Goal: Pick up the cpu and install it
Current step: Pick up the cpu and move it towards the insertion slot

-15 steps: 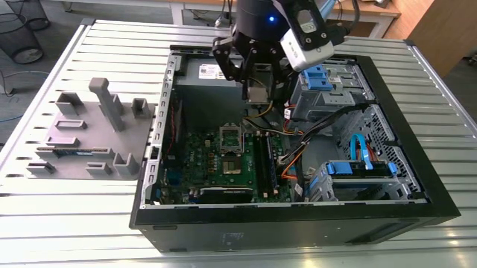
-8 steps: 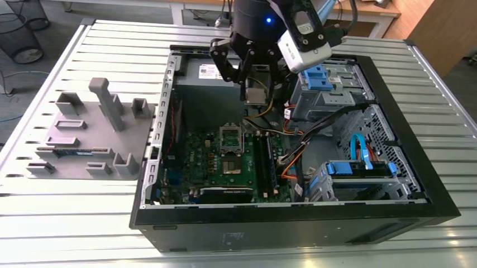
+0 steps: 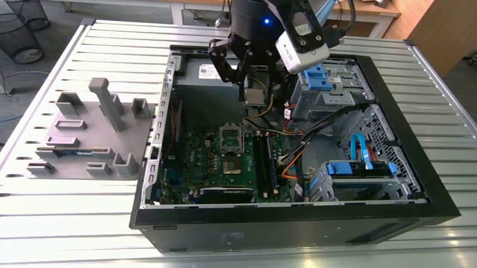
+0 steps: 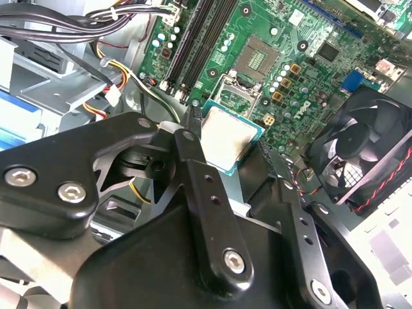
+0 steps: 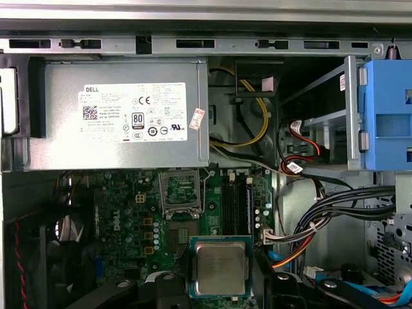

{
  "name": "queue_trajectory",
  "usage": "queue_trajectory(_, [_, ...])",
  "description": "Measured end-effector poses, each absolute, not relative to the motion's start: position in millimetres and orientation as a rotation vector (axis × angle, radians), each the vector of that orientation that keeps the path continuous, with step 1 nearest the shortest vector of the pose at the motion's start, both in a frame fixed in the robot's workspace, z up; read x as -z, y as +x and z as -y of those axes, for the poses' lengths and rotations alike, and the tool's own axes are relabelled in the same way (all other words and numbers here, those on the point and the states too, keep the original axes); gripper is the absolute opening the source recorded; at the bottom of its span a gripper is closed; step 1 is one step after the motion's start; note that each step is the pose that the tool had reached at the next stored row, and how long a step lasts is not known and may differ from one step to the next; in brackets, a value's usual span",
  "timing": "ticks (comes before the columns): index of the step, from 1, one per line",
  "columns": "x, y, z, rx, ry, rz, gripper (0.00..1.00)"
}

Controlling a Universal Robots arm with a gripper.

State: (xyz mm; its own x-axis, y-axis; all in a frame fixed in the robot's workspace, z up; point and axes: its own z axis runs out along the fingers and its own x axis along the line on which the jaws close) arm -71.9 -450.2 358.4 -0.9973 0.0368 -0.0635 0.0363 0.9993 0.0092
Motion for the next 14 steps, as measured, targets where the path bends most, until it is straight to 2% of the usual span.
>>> queue_trajectory(14, [-355.8,-75.1,451.0,-0.012,0.056,-3.077,0.47])
